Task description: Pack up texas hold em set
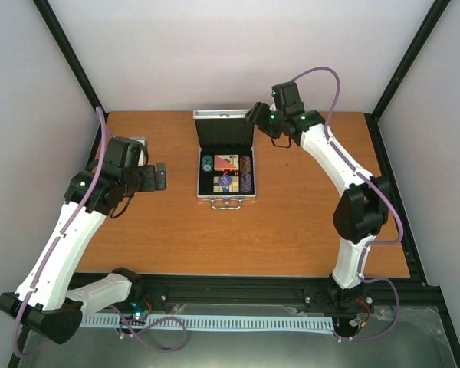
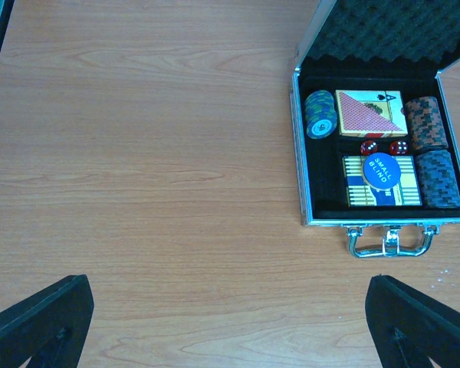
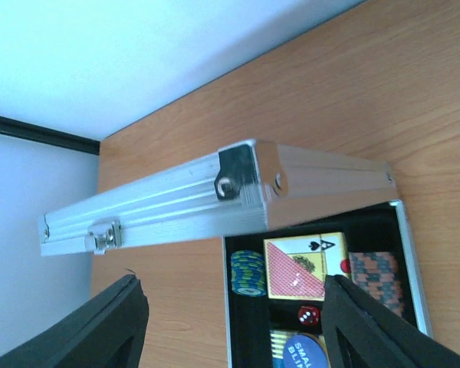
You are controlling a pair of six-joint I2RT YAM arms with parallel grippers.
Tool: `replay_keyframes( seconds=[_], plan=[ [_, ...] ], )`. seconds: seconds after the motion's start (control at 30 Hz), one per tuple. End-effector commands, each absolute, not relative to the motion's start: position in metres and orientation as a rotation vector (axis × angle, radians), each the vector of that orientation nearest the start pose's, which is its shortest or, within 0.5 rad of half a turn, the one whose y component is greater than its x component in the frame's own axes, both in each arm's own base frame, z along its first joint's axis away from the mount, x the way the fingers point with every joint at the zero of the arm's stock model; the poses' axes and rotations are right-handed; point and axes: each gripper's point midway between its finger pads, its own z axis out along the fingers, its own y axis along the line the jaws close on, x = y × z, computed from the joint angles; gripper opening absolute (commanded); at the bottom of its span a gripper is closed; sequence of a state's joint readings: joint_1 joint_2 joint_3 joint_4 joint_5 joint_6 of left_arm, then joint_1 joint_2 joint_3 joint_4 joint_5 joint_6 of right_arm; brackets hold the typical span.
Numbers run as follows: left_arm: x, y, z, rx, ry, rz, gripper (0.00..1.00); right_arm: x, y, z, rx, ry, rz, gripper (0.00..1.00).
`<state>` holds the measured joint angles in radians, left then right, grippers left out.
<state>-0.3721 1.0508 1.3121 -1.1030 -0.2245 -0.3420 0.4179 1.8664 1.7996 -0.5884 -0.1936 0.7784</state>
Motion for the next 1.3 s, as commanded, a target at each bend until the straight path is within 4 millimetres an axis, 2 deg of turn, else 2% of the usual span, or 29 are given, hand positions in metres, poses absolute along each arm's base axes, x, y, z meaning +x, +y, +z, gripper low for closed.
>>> replay_keyframes(
  seconds=[0.0, 0.2, 0.5, 0.8, 0.9, 1.03, 1.27],
  plan=[
    [0.275, -0.068, 0.3, -0.086, 2.335, -0.104, 1.0, 0.489, 0.261, 0.273, 0.294, 2.309, 0.972, 0.62],
    [0.28, -0.07, 0.297, -0.079, 2.342, -0.098, 1.0, 0.491, 0.248, 0.279, 0.301, 2.283, 0.89, 0.62],
    [0.289, -0.074, 0.293, -0.064, 2.357, -0.092, 1.0, 0.515, 0.248, 0.269, 0.31, 2.278, 0.875, 0.63],
    [0.289, -0.073, 0.293, -0.067, 2.36, -0.08, 1.0, 0.538, 0.246, 0.244, 0.322, 2.314, 0.828, 0.63],
    [0.289, -0.073, 0.292, -0.068, 2.364, -0.079, 1.0, 0.535, 0.246, 0.233, 0.329, 2.346, 0.823, 0.62],
    [0.288, -0.073, 0.294, -0.073, 2.361, -0.085, 1.0, 0.522, 0.241, 0.223, 0.341, 2.377, 0.812, 0.47],
    [0.287, -0.074, 0.295, -0.082, 2.355, -0.101, 1.0, 0.484, 0.223, 0.235, 0.375, 2.372, 0.799, 0.43]
  ],
)
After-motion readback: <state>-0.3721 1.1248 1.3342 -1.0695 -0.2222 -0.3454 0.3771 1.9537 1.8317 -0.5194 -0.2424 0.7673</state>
